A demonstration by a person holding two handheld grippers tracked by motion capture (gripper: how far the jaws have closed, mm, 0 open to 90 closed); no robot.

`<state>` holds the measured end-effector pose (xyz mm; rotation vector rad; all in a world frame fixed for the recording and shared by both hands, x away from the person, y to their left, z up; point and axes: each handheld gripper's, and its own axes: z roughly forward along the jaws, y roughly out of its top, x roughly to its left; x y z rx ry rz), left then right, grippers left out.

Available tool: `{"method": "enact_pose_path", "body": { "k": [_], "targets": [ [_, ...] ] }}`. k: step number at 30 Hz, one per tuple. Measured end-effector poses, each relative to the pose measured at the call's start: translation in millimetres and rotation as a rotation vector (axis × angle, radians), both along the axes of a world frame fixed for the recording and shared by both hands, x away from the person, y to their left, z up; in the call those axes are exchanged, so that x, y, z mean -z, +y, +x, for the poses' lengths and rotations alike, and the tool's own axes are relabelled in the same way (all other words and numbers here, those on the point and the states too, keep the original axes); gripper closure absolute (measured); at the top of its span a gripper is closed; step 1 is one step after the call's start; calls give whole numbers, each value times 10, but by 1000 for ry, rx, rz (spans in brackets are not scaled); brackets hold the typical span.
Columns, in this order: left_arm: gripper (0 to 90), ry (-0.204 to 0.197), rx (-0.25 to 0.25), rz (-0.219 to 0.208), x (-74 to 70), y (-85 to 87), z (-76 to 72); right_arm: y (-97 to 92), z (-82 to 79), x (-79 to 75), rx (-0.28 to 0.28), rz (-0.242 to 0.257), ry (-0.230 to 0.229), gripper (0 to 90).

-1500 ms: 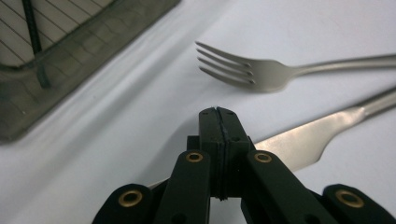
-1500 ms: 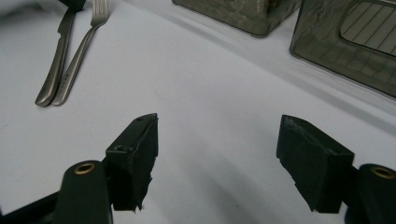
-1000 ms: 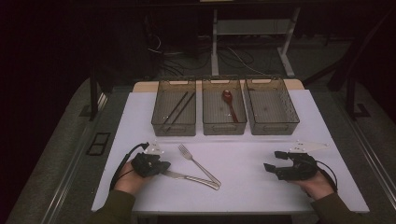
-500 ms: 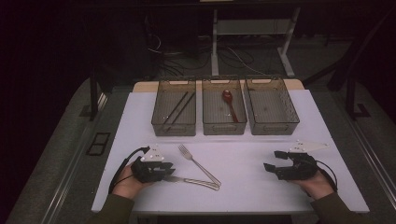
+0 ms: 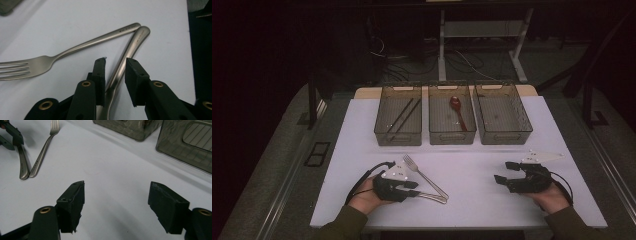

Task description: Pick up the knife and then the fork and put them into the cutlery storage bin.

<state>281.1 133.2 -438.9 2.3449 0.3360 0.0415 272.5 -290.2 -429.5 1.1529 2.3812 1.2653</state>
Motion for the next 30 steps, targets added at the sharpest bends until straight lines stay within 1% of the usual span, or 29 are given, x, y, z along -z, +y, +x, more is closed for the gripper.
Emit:
{"method": "enact_pose_path", "body": {
  "k": [3, 5, 8, 10, 11, 15, 23, 24, 27, 30],
  "targets": [
    [729, 13, 17, 25, 51, -15, 9, -2, 1, 0, 1, 1, 0, 295],
    [726, 5, 27, 23, 55, -4, 10, 0, 0, 0, 0, 1, -1, 296],
    [729, -36, 59, 37, 58, -2, -14, 1, -2, 0, 0, 1, 1, 296],
    [731, -53, 62, 44, 56, -9, -37, -1, -2, 0, -1, 1, 0, 295],
    [735, -58, 67, 49, 54, -9, -44, -1, -2, 0, -1, 1, 0, 296],
    [744, -50, 73, 54, 48, -7, -49, -1, 0, 2, -1, 1, 3, 295],
    [766, -104, 119, 70, 41, -2, -113, -2, -3, 1, -1, 2, 4, 297],
    [768, -111, 122, 72, 39, -2, -117, -2, -4, 1, -1, 2, 4, 297],
    [760, -115, 113, 69, 44, 1, -136, -4, -4, 0, -1, 3, 6, 297],
    [759, -112, 111, 68, 45, 2, -134, -5, -2, 1, -2, 7, 7, 297]
  ]
}}
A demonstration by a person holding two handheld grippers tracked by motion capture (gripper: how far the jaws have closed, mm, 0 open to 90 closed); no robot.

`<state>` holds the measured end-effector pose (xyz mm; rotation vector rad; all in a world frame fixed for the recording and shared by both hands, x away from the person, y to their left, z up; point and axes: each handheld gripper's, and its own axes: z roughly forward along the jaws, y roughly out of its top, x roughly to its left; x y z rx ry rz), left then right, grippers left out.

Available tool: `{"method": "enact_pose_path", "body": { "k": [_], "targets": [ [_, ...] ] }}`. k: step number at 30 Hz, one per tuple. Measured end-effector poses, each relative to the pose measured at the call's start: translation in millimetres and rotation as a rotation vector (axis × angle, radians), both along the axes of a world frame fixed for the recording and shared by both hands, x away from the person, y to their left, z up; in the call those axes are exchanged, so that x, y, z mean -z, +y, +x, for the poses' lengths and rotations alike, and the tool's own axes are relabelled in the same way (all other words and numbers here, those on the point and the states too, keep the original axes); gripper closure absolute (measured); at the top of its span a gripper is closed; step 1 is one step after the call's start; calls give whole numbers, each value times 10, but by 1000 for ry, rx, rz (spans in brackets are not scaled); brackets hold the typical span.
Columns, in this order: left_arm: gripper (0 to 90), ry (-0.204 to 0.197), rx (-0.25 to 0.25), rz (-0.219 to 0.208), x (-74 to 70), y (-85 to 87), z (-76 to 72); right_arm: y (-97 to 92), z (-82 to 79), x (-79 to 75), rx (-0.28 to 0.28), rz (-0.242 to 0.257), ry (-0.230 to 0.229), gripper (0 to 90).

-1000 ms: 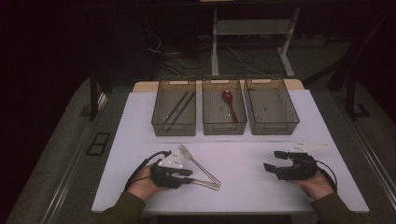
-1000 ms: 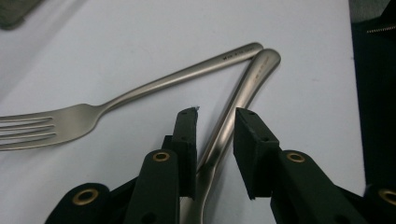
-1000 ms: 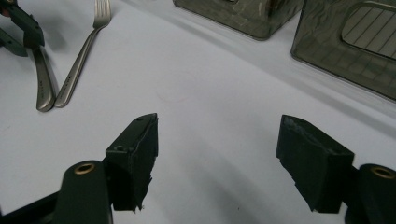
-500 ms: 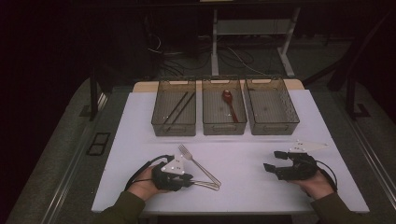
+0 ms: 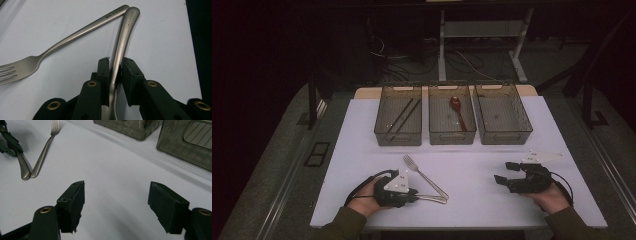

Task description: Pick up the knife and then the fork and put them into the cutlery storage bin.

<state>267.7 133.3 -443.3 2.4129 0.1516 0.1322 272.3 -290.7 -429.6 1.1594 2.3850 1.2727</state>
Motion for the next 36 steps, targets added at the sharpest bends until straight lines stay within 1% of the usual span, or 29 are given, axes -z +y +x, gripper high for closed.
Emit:
{"method": "enact_pose_path", "body": {
  "k": [2, 4, 7, 8, 10, 12, 14, 15, 18, 22, 24, 26, 27, 28, 32, 33, 35, 36],
  "targets": [
    [765, 17, 0, -4, 1, 8, 17, 3, 1, 1, 1, 2, 2, 297],
    [769, 24, 1, -5, 0, 4, 22, 6, 1, 2, 0, 3, 6, 298],
    [787, 50, 22, -10, -3, 13, 21, 6, 1, 3, -1, 4, 8, 302],
    [794, 53, 20, -10, -4, 13, 18, 5, 1, 3, -1, 5, 11, 303],
    [795, 58, 17, -10, -5, 15, 18, 6, 4, 3, 0, 7, 13, 303],
    [795, 54, 16, -7, -9, 8, 13, 5, 5, 1, 0, 9, 14, 305],
    [795, 49, 19, 4, -20, 2, 6, 5, 4, -1, 1, 11, 13, 305],
    [795, 56, 17, 5, -25, -3, 4, 4, 4, -2, 1, 11, 13, 306],
    [795, 57, 16, 6, -37, -8, 4, 1, 6, -5, 5, 15, 13, 308],
    [795, 60, 8, -8, -79, -6, 32, 5, 6, -9, 4, 18, 16, 309],
    [795, 59, 4, -23, -105, -2, 56, 10, 10, -15, 0, 21, 17, 308],
    [795, 58, 0, -30, -127, -4, 77, 27, 15, -37, -20, 22, 8, 307],
    [795, 66, -4, -33, -134, -8, 87, 43, 20, -51, -34, 21, -6, 306],
    [795, 63, 0, -30, -142, -14, 100, 64, 22, -72, -48, 22, -9, 305],
    [795, 70, 1, -21, -164, -50, 134, 189, 52, -145, -132, 10, -30, 303],
    [795, 69, 4, -19, -169, -61, 143, 230, 63, -158, -152, 0, -44, 301],
    [795, 63, 8, -16, -186, -84, 166, 311, 81, -198, -204, -16, -51, 292],
    [795, 68, 7, -15, -196, -96, 175, 349, 91, -220, -225, -24, -49, 289]
  ]
}}
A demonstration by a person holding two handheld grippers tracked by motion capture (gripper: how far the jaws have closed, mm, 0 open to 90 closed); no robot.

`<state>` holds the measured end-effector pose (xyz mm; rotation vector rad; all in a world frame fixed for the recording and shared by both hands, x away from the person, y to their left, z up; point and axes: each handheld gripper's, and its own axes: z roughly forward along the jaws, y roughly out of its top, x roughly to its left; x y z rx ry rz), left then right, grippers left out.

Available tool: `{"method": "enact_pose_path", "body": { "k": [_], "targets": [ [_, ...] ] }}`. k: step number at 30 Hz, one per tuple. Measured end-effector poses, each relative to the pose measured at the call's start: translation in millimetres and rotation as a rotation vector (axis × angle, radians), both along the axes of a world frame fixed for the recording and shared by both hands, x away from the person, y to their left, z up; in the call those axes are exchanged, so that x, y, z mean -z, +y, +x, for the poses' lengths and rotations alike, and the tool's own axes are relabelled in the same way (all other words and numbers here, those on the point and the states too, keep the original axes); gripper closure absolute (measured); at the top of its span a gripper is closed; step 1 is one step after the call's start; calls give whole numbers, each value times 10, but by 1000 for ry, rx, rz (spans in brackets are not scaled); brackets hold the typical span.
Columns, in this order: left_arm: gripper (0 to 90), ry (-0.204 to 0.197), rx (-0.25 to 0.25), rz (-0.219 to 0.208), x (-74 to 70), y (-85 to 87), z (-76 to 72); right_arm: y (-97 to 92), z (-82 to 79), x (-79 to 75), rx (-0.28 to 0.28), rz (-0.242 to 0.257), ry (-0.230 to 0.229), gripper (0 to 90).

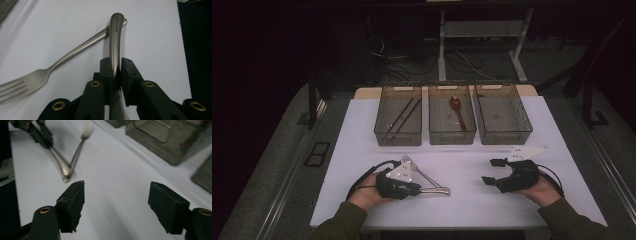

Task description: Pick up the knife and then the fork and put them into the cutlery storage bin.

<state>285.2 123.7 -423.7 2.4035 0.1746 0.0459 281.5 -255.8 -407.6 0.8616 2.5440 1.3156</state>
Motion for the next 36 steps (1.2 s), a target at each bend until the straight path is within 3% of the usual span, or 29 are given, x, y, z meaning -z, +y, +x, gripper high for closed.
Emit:
{"method": "enact_pose_path", "body": {
  "k": [4, 8, 14, 20, 31, 36],
  "targets": [
    [794, -2, 6, -12, -49, -61, 50, 138, 61, -60, -83, -26, 12, 269],
    [794, -9, 16, -28, -110, -151, 101, 269, 121, -78, -132, -47, 17, 272],
    [794, -20, 47, -52, -229, -324, 149, 483, 185, -113, -218, -78, 30, 326],
    [794, -43, 89, -57, -326, -511, 183, 691, 262, -129, -309, -132, 7, 371],
    [794, -62, 137, -22, -397, -746, 196, 990, 311, -78, -454, -210, 17, 574],
    [794, -71, 153, -8, -391, -782, 195, 1063, 304, -62, -467, -221, 61, 695]
  ]
}}
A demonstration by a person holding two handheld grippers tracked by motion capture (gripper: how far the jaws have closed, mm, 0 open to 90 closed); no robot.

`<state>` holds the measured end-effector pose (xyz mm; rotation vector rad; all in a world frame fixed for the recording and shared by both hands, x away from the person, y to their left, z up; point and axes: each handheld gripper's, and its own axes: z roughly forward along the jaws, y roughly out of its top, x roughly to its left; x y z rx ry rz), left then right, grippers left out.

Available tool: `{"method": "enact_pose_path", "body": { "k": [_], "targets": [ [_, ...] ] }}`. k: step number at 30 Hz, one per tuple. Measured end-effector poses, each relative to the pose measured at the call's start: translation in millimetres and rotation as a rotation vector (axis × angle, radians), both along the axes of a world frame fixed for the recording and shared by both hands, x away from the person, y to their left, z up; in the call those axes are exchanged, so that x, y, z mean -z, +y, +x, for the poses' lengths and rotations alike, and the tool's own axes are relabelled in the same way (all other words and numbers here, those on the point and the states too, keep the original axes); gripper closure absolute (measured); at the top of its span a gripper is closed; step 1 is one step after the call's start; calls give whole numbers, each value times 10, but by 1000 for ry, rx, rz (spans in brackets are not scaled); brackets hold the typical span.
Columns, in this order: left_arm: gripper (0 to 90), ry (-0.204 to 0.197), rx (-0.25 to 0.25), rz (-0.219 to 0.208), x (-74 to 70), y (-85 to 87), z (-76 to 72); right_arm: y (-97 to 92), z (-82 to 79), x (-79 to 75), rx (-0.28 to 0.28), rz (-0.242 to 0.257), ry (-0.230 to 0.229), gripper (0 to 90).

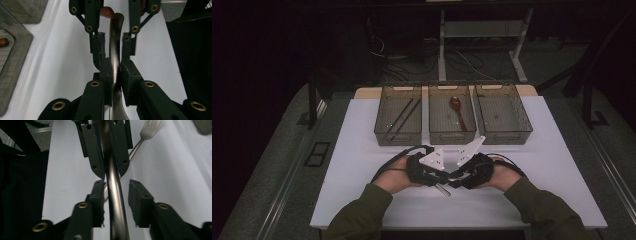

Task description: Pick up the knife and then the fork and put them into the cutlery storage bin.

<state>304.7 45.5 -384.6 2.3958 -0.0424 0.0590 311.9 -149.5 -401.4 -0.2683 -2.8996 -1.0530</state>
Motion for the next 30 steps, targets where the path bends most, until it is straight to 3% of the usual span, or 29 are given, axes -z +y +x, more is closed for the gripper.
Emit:
{"method": "enact_pose_path", "body": {
  "k": [1, 5, 6, 7, 8, 9, 10, 13, 14, 18, 22, 30],
  "targets": [
    [794, 5, -3, -2, 5, -5, -6, 2, 21, 11, -19, -11, -22, 717],
    [793, 1, 11, -2, 11, -12, -4, 16, 14, 21, -44, -14, -16, 776],
    [798, 1, 10, -11, 5, -10, -3, 16, 10, 23, -50, -19, -10, 799],
    [852, 4, 20, -55, -24, 5, 3, 20, 8, 30, -57, -26, -14, 831],
    [896, 19, 9, -74, -51, 18, -5, 34, -1, 49, -54, -47, -18, 834],
    [895, 4, 6, -68, -69, 23, 5, 46, -4, 79, -42, -55, -21, 836],
    [894, 1, -5, -61, -70, 35, 10, 45, -3, 98, -43, -49, -1, 837],
    [892, 6, -34, -62, -51, 86, 30, 32, 47, 120, -17, -54, -29, 838],
    [891, 3, -46, -70, -49, 109, 30, 20, 56, 116, -12, -48, -17, 838],
    [786, 22, -107, -102, -48, 211, 39, -38, 83, 95, 16, -41, -29, 837],
    [710, 55, -188, -179, -44, 362, 9, -109, 118, 99, 51, -43, -32, 836],
    [548, 40, -338, -247, 15, 673, -86, -286, 160, 58, 119, -47, -36, 836]
  ]
}}
